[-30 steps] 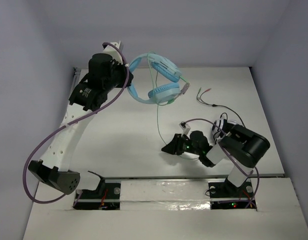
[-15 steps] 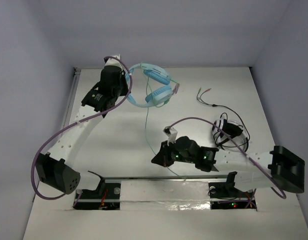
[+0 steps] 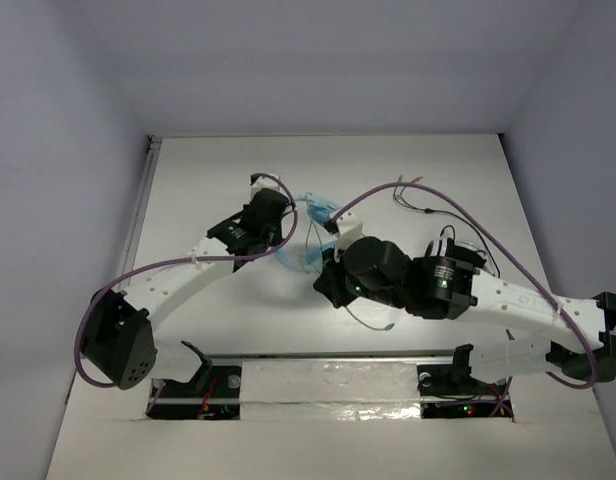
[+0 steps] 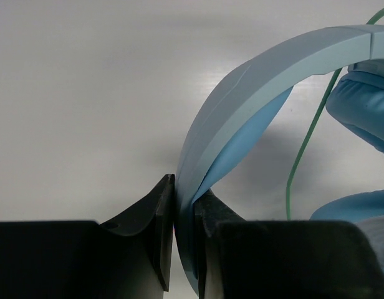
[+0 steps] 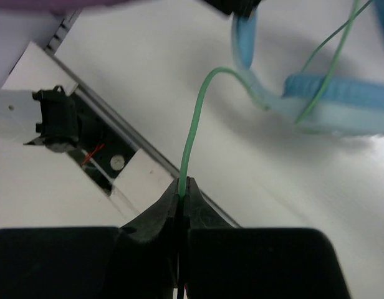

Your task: Wrap the headphones

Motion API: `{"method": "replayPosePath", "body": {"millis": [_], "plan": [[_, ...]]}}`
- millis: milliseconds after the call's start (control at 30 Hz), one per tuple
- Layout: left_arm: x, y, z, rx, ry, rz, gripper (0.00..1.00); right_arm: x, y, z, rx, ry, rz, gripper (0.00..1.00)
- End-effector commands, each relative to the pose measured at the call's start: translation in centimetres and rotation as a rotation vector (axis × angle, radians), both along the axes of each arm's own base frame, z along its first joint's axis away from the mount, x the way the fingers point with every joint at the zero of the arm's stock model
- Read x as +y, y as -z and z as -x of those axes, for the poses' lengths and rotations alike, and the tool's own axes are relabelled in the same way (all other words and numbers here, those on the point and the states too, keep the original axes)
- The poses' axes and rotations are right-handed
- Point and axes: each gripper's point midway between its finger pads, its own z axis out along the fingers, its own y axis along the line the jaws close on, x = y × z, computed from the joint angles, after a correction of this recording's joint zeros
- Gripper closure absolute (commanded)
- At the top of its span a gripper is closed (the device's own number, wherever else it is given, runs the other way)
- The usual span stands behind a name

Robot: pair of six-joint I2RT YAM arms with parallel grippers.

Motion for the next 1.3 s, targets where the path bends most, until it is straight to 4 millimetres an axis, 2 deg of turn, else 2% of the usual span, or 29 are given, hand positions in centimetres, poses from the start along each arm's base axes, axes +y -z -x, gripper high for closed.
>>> {"method": "replayPosePath", "body": {"millis": [0,100,167,267,333,500,767,900,967,1100,1267], "plan": [[-2.4,-2.3,-0.1,-0.094,0.022,0.143,1.00,-3.2,-1.1,-2.7,-0.157,0.086,0.180,1.00],[-3.1,-1.4,1.0,-0.065,0.072,0.159,1.00,-3.7,-2.3,-4.4,-0.223,0.153,0.226,1.00],[-4.3,-0.6,2.3,-0.037,0.131,0.176,1.00,-4.1,-2.9,-5.7,-0.251,0.188,0.233,1.00],[-5.0,-0.1,3.7,-0.014,0.187,0.187,1.00,-5.5,-3.4,-7.9,-0.287,0.261,0.250,1.00],[-5.2,-0.4,4.4,-0.009,0.222,0.207,1.00,-6.7,-3.7,-9.2,-0.318,0.310,0.266,1.00],[-6.6,0.0,6.5,0.044,0.347,0.192,1.00,-7.3,-4.2,-11.5,-0.400,0.345,0.289,1.00],[-6.6,0.2,8.1,0.092,0.443,0.139,1.00,-9.1,-4.4,-15.2,-0.489,0.430,0.338,1.00],[-7.3,-0.9,8.6,0.074,0.511,0.160,1.00,-9.6,-3.4,-16.6,-0.492,0.456,0.368,1.00],[-8.3,-2.2,9.3,0.053,0.578,0.214,1.00,-9.7,-3.1,-17.2,-0.496,0.474,0.360,1.00],[-8.9,-4.1,9.6,0.013,0.620,0.258,1.00,-9.8,-1.7,-18.4,-0.472,0.488,0.359,1.00],[-9.2,-4.7,10.1,0.006,0.663,0.261,1.00,-10.2,0.0,-19.6,-0.451,0.506,0.394,0.99]]}}
